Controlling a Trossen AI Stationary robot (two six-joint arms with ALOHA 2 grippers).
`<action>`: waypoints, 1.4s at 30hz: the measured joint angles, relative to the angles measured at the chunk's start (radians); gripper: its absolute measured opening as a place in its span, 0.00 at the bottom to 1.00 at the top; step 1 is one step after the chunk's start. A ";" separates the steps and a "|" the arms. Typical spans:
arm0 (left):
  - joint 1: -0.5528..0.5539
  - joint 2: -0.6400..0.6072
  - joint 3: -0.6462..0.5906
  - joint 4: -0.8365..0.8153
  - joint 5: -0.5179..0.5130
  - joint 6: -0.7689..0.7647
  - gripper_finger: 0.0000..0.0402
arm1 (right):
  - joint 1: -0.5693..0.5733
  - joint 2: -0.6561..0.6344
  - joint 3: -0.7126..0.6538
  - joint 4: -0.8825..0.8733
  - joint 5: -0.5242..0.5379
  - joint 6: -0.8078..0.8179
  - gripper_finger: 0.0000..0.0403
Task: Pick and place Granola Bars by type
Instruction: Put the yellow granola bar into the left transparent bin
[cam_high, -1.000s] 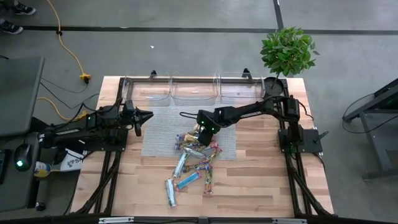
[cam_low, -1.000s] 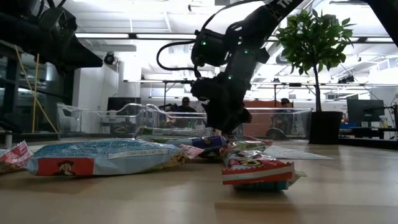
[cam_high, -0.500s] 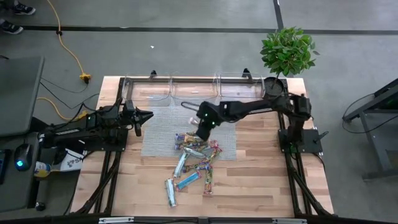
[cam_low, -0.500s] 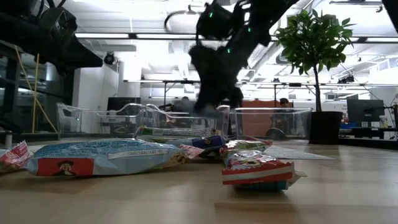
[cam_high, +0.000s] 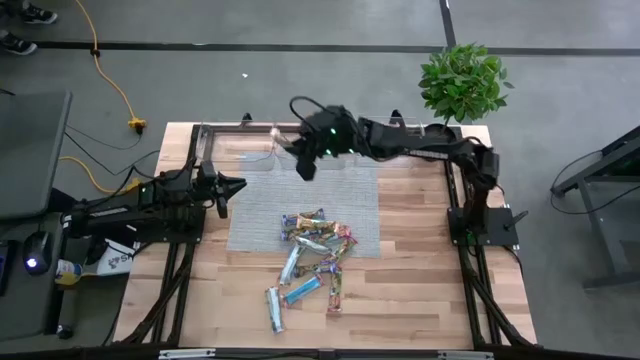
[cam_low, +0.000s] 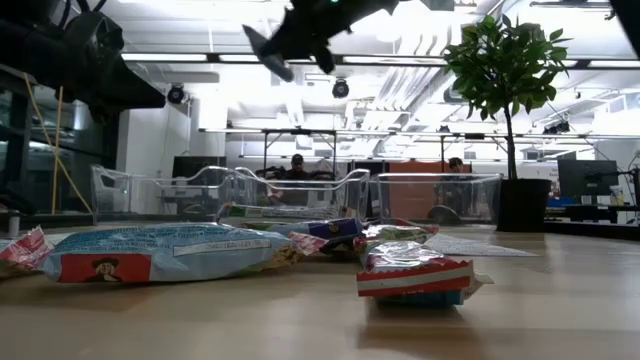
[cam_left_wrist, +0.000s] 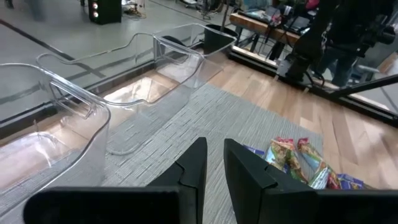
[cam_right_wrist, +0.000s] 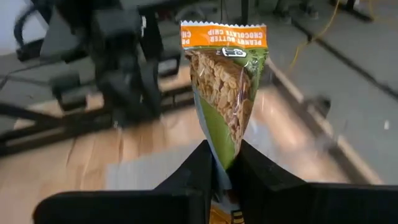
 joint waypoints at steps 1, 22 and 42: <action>0.000 0.000 0.000 0.000 -0.003 -0.002 0.13 | -0.011 0.031 0.050 -0.010 -0.005 -0.008 0.11; 0.000 0.000 0.000 0.001 -0.011 -0.029 0.13 | -0.142 0.566 0.473 0.277 -0.158 0.071 0.11; 0.000 0.000 0.000 -0.001 -0.011 -0.029 0.13 | -0.130 0.564 0.474 0.384 -0.103 0.005 0.39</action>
